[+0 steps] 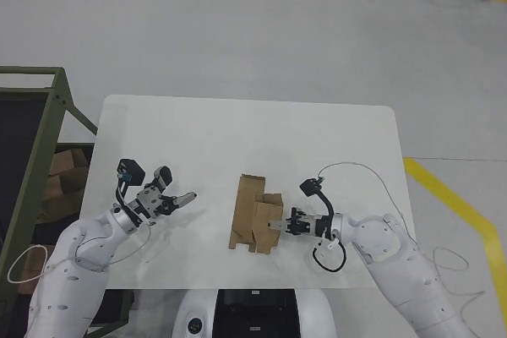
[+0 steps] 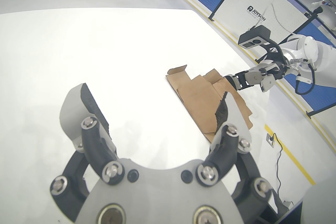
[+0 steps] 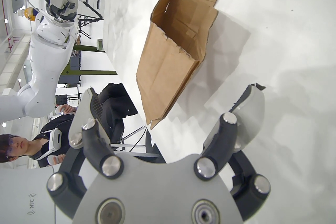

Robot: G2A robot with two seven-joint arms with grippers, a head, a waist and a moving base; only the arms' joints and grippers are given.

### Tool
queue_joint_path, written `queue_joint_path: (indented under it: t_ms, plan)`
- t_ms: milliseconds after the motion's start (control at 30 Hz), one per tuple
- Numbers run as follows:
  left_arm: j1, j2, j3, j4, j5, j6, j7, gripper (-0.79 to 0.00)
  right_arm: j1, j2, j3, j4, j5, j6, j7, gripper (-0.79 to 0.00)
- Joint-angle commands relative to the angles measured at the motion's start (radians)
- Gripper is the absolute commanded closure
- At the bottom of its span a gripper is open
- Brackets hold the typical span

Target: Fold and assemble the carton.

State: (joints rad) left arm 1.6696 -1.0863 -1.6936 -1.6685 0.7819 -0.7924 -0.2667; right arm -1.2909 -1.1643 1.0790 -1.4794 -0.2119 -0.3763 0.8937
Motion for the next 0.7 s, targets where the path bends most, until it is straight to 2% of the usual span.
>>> queue_joint_path:
  t_ms: [0,200,467,533,667]
  plan:
    - [0.001,0.001,0.002,-0.002,0.003,0.002,0.005,-0.785,0.008,-0.001,-0.006,0.012,0.008,-0.003,0.001,-0.767]
    - [0.003,0.003,0.008,-0.004,0.013,0.002,0.016,-0.785,0.027,-0.003,-0.024,0.037,0.029,-0.003,0.002,-0.674]
    - [0.009,0.007,0.008,-0.006,0.023,0.003,0.029,-0.785,0.061,-0.010,-0.061,0.073,0.050,0.005,0.000,-0.480]
    - [0.011,0.008,0.007,-0.007,0.024,0.003,0.033,-0.785,0.070,-0.012,-0.071,0.084,0.055,0.009,0.000,-0.409]
    - [0.014,0.010,0.006,-0.008,0.021,0.003,0.038,-0.785,0.087,-0.015,-0.086,0.105,0.064,0.014,0.000,-0.342]
